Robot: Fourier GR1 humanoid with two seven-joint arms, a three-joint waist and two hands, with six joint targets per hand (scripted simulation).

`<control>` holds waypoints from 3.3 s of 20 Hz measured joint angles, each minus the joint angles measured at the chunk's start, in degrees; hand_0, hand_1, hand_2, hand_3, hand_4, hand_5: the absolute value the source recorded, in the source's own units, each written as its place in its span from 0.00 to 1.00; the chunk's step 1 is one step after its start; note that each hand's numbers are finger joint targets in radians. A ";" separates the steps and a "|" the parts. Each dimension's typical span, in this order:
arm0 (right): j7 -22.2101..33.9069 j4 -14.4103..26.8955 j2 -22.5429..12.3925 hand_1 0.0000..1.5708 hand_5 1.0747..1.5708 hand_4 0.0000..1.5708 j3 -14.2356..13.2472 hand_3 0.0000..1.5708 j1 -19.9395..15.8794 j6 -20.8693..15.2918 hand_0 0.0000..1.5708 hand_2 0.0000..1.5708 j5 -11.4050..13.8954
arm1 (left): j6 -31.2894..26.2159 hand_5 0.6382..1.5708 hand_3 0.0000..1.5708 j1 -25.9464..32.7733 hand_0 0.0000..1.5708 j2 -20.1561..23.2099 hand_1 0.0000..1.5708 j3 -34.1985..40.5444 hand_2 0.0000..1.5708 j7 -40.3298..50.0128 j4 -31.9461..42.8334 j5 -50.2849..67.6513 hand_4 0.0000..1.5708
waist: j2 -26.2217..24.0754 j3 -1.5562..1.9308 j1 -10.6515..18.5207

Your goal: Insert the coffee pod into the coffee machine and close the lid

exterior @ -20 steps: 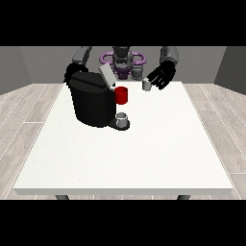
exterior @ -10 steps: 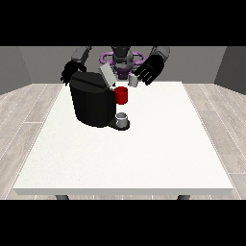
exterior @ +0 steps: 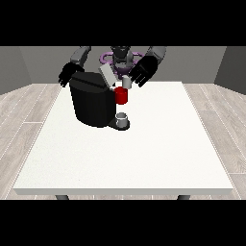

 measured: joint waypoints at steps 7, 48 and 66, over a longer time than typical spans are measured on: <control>1.73 -0.72 -0.80 0.00 1.00 0.34 -1.11 0.00 -1.01 -0.22 0.00 0.00 -0.63 | -0.46 1.00 0.78 -0.79 0.84 -0.27 0.84 -0.09 0.85 0.20 0.78 -0.79 0.32 | 0.83 0.00 -0.26; -1.04 0.04 -0.68 0.00 1.00 0.29 -2.26 0.00 -0.21 -1.16 0.00 0.00 -1.89 | -0.72 1.00 0.61 -1.63 0.67 -2.61 0.67 -0.96 0.71 -0.53 1.39 -4.85 0.23 | 2.43 0.06 0.96; -1.80 1.65 -1.51 0.00 1.00 0.24 -2.75 0.00 -0.77 -0.78 0.00 0.00 -1.97 | -4.17 1.00 0.00 -2.16 0.00 -0.45 0.00 -2.91 0.00 -2.71 1.60 -8.31 0.00 | 2.58 0.06 1.05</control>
